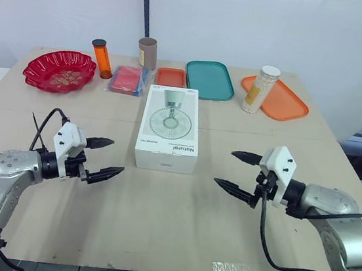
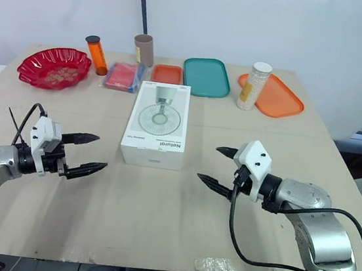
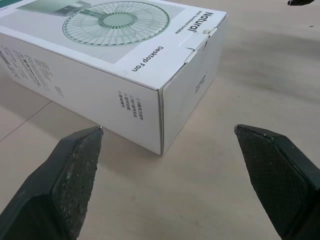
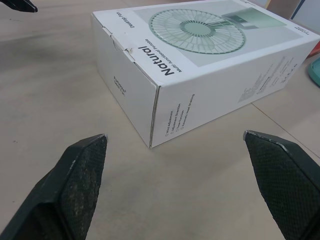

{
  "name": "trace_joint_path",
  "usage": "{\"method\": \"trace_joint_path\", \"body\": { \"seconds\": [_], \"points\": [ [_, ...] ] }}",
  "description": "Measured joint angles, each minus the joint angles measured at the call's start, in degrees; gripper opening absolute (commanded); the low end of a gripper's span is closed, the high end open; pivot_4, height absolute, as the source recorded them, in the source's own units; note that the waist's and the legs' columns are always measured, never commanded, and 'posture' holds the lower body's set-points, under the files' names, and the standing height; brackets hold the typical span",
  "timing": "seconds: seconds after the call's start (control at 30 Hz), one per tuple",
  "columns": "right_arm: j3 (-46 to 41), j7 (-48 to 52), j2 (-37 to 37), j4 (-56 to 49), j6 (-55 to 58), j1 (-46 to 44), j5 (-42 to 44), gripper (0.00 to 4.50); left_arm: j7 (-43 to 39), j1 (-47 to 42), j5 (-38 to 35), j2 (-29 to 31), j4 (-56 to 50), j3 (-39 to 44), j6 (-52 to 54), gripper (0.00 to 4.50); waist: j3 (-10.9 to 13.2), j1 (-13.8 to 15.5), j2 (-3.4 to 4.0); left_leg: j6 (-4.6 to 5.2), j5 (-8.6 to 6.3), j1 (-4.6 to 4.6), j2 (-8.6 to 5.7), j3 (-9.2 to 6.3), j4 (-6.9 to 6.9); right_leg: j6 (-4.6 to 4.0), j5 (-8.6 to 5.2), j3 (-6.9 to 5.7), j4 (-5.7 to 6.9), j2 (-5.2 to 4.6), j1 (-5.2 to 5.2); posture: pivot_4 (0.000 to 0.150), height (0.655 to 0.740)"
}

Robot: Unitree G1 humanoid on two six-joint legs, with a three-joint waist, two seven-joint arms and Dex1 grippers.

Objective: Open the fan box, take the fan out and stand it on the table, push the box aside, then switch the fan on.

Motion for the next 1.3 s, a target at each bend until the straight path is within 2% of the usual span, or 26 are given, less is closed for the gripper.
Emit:
{"method": "trace_joint_path", "body": {
  "seconds": [0.87,1.0,1.03,1.2,1.3],
  "points": [
    [0.76,-0.17,1.66,1.49,-0.11,-1.54,-0.1,4.47,0.9,-1.88,0.5,0.02,1.6,0.02,1.13,4.5,0.0,-0.01,0.0,0.0,0.0,0.0,0.0,0.0,0.0,-0.01,0.01,0.0,0.0,0.0,0.0,0.15,0.74],
    [1.18,-1.41,3.24,1.54,-0.11,-4.91,-0.1,4.5,1.03,-5.8,-2.09,-1.03,2.76,0.32,1.43,3.31,0.0,0.0,0.0,0.0,0.0,-0.01,0.0,-0.01,0.03,-0.01,0.02,-0.01,0.01,0.0,0.0,0.15,0.74],
    [1.35,-1.68,3.62,1.53,-0.11,-5.76,-0.11,4.5,0.96,-6.7,-2.52,-1.13,2.8,0.38,1.45,3.17,0.0,0.0,0.0,0.0,0.0,-0.01,0.0,-0.01,0.03,-0.01,0.02,-0.01,0.01,0.0,0.0,0.15,0.74],
    [3.57,-4.17,6.18,1.52,0.04,-9.49,-0.67,4.5,0.58,-10.94,-2.97,-2.29,5.88,0.34,1.24,1.22,0.0,-0.02,0.0,0.0,0.0,-0.02,0.0,-0.01,0.02,-0.02,0.02,-0.02,0.01,0.01,-0.02,0.15,0.74],
    [6.39,-6.71,8.37,2.62,0.8,-13.02,-2.83,4.5,-0.07,-15.73,-1.81,-4.49,11.0,-1.49,0.37,0.33,0.0,0.0,0.0,-0.01,0.01,-0.04,-0.03,-0.03,0.09,-0.04,0.06,-0.04,0.02,0.0,-0.01,0.15,0.74]
  ]
}}
